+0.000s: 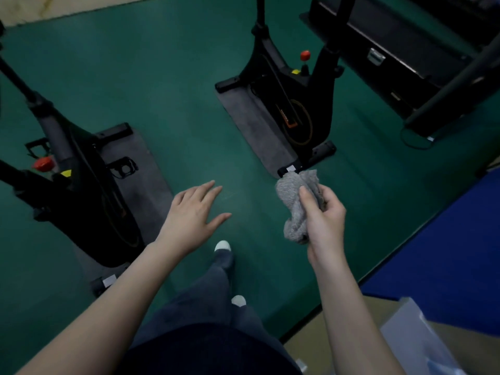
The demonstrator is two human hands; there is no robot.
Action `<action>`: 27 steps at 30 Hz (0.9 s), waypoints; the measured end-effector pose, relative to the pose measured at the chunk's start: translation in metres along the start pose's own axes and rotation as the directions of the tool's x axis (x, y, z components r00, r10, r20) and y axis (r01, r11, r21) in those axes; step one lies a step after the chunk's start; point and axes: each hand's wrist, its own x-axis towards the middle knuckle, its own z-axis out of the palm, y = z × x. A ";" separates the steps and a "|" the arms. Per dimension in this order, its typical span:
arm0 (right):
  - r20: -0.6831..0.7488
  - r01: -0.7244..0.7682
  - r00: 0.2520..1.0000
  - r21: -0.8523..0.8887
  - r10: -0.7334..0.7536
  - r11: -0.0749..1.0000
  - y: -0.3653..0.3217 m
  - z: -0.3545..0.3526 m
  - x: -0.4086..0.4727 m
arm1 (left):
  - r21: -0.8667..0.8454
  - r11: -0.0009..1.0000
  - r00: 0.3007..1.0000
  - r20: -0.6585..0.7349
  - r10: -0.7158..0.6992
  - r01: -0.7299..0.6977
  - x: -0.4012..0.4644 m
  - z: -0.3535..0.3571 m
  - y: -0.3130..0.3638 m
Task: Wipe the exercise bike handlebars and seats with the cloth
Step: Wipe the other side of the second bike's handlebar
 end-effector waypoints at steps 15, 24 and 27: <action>0.230 0.000 0.973 -0.084 0.020 0.996 -0.030 0.117 0.182 | -0.065 0.966 0.968 -0.025 -0.251 0.249 0.151 -0.035 -0.061; 0.496 0.038 0.868 -0.125 0.030 0.991 -0.046 0.216 0.261 | -0.152 0.841 0.846 -0.047 -0.532 0.520 0.179 -0.052 -0.101; 0.597 0.062 0.802 -0.140 0.034 0.988 -0.051 0.250 0.289 | -0.194 0.772 0.776 -0.071 -0.627 0.606 0.198 -0.057 -0.109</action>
